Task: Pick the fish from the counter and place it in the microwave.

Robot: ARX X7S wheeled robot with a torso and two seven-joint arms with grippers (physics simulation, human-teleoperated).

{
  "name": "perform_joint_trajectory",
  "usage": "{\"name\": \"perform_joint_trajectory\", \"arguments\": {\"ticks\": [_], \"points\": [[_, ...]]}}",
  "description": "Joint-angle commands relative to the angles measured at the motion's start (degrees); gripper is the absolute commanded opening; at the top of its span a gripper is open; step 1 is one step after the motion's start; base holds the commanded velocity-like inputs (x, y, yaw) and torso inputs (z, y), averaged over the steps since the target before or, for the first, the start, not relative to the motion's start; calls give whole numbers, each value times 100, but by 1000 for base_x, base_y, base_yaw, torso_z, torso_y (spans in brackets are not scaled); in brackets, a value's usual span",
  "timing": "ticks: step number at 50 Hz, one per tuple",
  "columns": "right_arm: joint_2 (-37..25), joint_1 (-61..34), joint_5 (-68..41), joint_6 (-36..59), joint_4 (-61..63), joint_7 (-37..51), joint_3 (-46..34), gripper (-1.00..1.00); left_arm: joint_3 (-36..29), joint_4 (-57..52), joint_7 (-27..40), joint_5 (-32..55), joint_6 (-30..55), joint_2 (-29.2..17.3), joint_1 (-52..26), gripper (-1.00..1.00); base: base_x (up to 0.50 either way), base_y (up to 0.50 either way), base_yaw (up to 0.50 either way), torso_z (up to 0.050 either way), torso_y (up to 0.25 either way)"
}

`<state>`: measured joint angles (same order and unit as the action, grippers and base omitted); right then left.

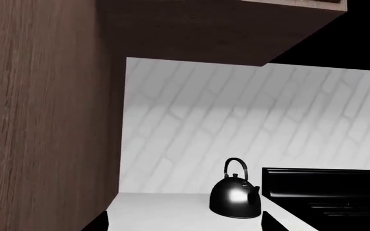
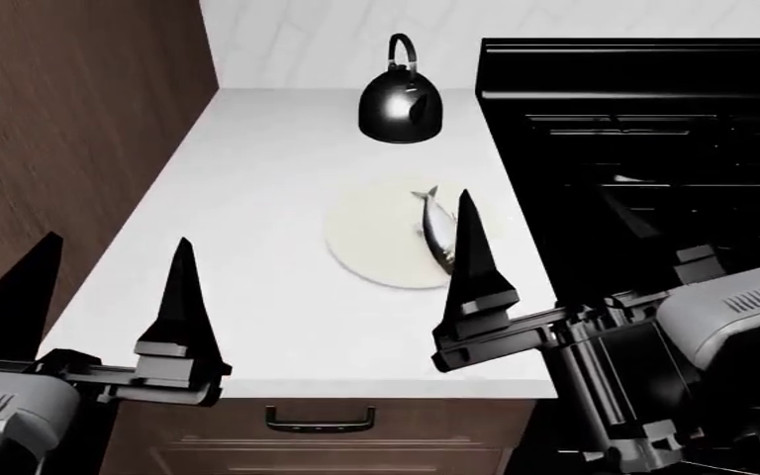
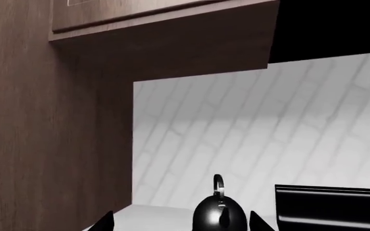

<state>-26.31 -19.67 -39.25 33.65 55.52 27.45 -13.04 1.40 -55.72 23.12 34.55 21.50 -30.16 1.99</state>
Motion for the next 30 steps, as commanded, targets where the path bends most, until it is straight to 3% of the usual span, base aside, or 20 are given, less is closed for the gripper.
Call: {"name": "perform_joint_trajectory", "arguments": {"ticks": [1,12,30], "points": [[121,-912,-782,736,-128,370,23,100,-16,-27,46,19,-19,-45,2,100,0,0,0,0,0],[292,-2469,-2876,1967,-761,1209,145,100,0,-45,27,17,-168,-68,90,100,0,0,0,0,0],[466,-2832,-2790,2193,-2153,872,-245,100,9,-13,66,93,-229,-142,102,100,0,0,0,0,0]]}}
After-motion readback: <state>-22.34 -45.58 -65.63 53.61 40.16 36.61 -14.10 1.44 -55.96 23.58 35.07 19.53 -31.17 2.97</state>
